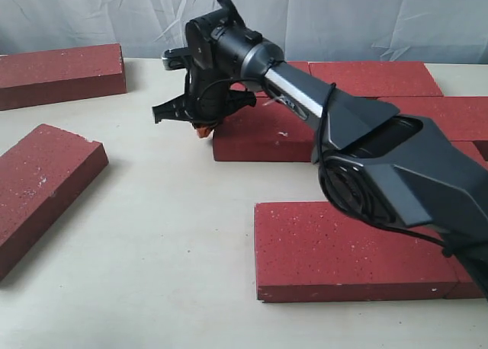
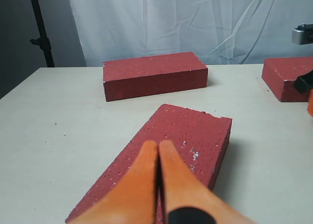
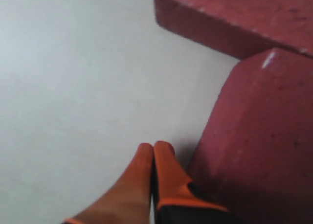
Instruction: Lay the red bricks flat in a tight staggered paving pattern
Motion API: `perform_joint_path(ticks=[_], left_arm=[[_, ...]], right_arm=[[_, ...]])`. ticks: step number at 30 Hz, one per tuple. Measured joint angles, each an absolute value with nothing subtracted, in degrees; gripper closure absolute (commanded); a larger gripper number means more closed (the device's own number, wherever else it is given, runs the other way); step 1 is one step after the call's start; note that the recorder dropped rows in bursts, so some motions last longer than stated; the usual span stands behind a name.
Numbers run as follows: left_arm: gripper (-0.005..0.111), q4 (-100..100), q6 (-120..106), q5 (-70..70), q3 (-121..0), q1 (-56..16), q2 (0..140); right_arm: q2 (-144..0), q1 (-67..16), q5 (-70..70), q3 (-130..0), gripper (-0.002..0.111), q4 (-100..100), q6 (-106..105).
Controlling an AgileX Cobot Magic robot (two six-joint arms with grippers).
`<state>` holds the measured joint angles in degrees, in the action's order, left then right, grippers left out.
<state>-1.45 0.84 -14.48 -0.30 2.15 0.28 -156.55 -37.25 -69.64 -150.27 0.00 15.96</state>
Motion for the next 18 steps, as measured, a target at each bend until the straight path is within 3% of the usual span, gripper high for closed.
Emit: perform_joint_path(ticks=[18], left_arm=[[0.107, -1.45, 0.84, -14.48, -0.30, 2.15, 0.28]], right_arm=[[-155.97, -35.15, -69.67, -150.27, 0.109, 0.99, 16.37]])
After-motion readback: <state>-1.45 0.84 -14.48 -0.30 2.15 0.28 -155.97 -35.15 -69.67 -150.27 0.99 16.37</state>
